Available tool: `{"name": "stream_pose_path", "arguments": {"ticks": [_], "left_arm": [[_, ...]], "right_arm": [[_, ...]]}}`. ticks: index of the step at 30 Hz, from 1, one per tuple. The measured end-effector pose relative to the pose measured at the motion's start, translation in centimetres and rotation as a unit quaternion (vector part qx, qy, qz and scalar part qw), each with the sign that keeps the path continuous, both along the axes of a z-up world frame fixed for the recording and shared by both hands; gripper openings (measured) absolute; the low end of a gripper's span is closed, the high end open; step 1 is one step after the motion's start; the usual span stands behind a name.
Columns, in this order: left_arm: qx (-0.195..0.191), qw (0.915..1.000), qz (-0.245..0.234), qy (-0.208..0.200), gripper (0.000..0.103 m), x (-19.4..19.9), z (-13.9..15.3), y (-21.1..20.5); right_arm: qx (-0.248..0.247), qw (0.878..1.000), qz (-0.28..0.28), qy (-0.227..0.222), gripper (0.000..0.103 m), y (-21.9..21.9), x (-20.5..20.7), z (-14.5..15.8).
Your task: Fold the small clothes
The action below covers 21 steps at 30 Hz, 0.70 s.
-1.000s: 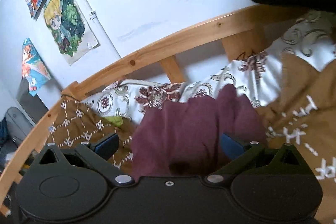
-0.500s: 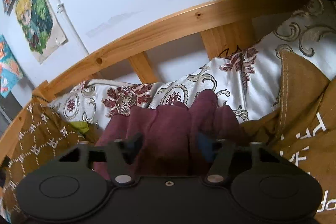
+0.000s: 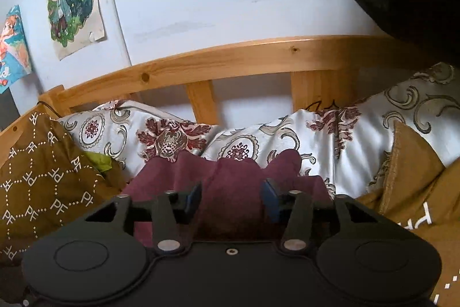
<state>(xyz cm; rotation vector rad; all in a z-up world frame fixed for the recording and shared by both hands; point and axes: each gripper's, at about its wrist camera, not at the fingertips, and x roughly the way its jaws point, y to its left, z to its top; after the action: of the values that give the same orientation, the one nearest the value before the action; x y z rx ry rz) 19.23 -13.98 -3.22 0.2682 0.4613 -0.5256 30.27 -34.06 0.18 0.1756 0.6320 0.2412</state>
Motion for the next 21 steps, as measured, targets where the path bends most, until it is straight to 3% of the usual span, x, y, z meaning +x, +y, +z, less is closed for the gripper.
{"name": "stream_pose_path", "arguments": {"ticks": [5,7,9,11,15,21], "left_arm": [[-0.004,1.0,0.0,0.002,0.03,0.1,0.0,0.1],[-0.003,1.0,0.0,0.0,0.028,0.1,0.0,0.1],[-0.005,1.0,0.0,-0.004,0.026,-0.1,0.1,0.1],[-0.009,0.9999,0.0,-0.007,0.024,-0.2,0.2,0.2],[-0.021,0.9997,-0.003,-0.012,0.023,-0.4,0.5,0.4],[-0.034,0.999,-0.025,-0.015,0.023,-1.0,0.9,0.1]], "right_arm": [[-0.019,1.0,0.0,0.018,0.048,0.5,0.6,-1.1],[-0.026,1.0,0.003,0.015,0.04,0.8,0.5,-1.2],[-0.044,0.999,0.009,0.007,0.023,1.2,0.3,-1.1],[-0.064,0.998,0.015,-0.004,0.015,1.6,0.1,-0.7],[-0.088,0.995,0.025,-0.035,0.007,2.1,-0.7,0.4],[-0.104,0.992,0.012,-0.073,0.004,1.1,-2.6,2.0]]}}
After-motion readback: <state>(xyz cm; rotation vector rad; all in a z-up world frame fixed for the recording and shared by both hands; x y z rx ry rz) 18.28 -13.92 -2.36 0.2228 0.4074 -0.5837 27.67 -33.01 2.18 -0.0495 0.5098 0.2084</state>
